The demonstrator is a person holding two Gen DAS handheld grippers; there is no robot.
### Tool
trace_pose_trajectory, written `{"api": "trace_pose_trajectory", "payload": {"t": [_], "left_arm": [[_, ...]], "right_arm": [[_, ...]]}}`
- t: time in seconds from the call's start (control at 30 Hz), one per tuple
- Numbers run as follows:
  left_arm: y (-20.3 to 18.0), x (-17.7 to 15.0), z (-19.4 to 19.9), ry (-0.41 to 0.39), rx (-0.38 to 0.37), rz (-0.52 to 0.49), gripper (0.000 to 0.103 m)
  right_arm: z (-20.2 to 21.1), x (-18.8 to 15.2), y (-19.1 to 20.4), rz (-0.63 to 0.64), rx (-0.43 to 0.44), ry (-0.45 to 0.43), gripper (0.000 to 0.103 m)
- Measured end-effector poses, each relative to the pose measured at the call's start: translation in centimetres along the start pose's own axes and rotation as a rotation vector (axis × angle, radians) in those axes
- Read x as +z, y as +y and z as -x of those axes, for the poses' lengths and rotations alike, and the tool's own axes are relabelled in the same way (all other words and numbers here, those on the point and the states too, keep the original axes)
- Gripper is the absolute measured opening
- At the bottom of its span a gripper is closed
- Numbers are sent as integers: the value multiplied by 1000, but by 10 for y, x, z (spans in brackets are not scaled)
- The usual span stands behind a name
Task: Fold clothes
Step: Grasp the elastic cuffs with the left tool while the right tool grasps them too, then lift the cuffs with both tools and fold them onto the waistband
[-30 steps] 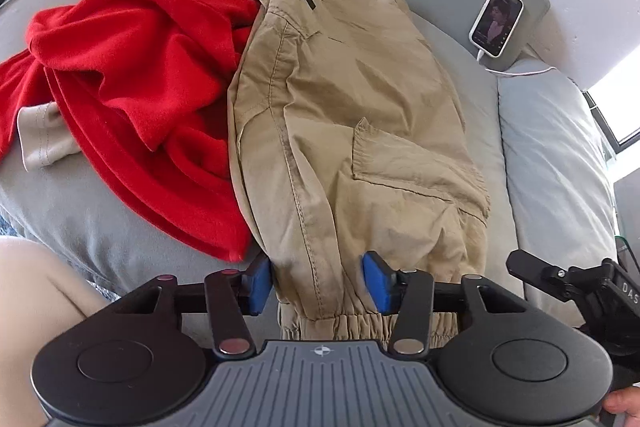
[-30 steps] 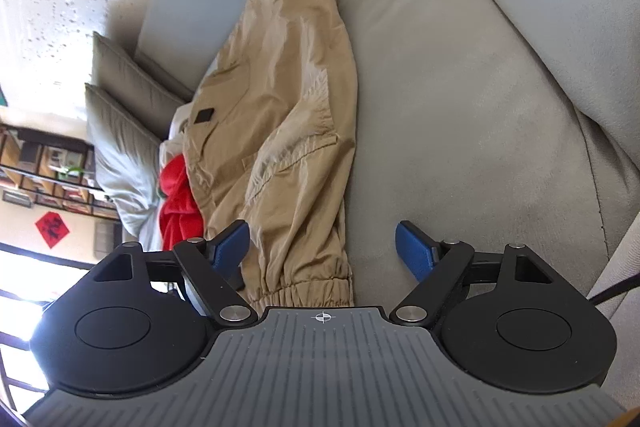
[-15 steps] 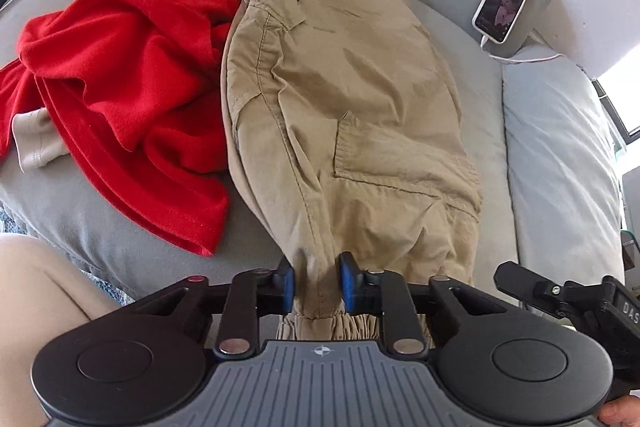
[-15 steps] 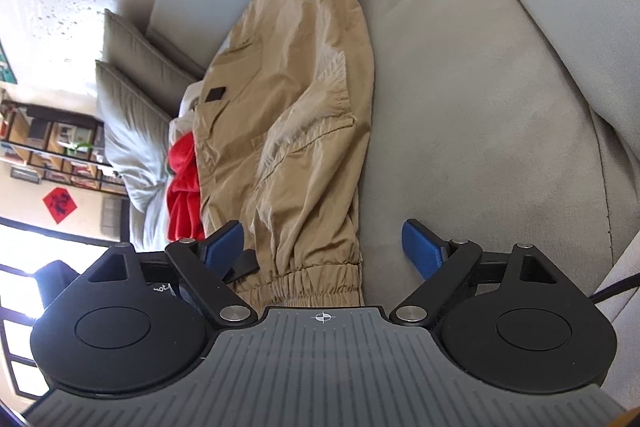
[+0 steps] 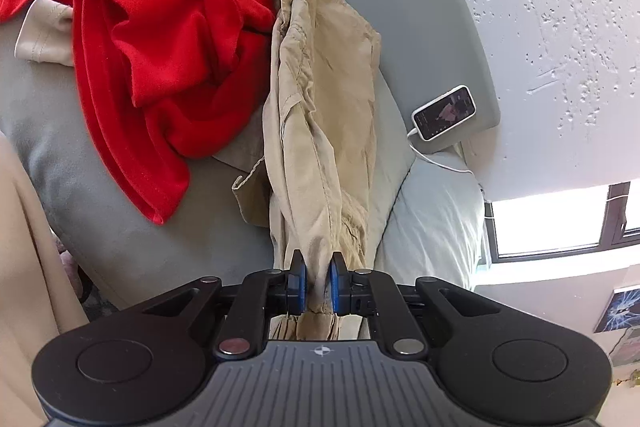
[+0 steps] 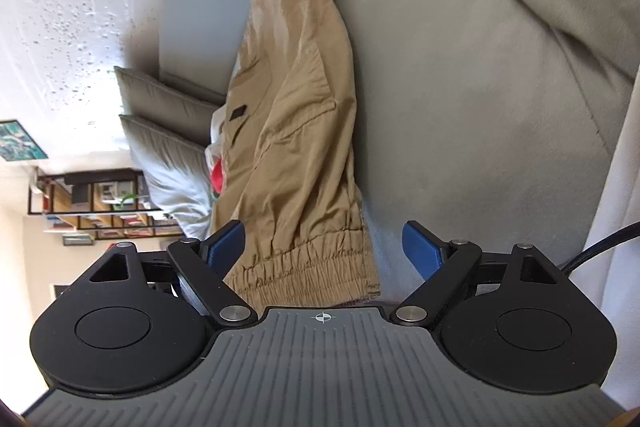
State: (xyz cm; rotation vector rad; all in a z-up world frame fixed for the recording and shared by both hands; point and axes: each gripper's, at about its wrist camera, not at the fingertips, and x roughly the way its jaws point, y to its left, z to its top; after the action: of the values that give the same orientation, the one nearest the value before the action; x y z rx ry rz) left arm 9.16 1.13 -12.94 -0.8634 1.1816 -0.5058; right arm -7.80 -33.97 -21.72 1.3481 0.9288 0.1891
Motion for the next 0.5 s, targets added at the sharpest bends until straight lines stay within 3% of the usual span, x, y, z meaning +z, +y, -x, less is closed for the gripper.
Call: {"api": "trace_pose_trajectory", "payload": {"t": [0.2,0.37,0.4,0.5], "left_arm": [[-5,7,11,-13,-109,122,8],[-4,7,13,-14,-164,187,8],[-2,5,13,-15,-159,194,8],[3,0,19,-24,-123,171,8]], "right_arm": [[-40,-11,-11,-98,85,52,87],[-63,-21,-29,-278,279,46,87],[-62,-21,-25,-268,279,33,85],[-56,-22,-14,-235,275,-8,37]]}}
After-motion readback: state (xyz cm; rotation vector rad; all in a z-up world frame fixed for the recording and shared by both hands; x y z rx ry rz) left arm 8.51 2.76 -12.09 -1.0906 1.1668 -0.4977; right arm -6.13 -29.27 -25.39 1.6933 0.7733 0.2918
